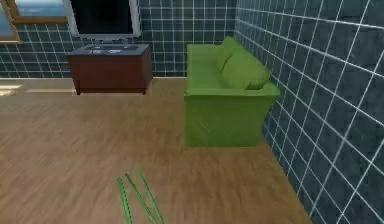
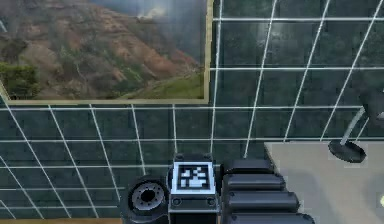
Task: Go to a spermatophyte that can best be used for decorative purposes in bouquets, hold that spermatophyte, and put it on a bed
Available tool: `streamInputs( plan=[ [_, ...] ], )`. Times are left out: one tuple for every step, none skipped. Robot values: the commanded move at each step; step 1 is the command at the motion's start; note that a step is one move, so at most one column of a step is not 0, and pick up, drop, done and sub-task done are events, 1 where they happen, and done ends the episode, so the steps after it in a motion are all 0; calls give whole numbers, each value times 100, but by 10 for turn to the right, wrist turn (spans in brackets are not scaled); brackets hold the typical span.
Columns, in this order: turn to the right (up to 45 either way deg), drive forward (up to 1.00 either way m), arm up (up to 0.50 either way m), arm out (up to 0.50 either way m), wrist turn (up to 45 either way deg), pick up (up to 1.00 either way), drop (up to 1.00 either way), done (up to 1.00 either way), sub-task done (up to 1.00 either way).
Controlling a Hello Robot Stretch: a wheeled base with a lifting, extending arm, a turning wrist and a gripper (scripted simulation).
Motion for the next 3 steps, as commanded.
streamInputs(
  plan=[
    [-450,0,0,0,0,0,0,0,0],
    [-450,0,0,0,0,0,0,0,0],
    [-180,0,0,0,0,0,0,0,0]
  ],
)
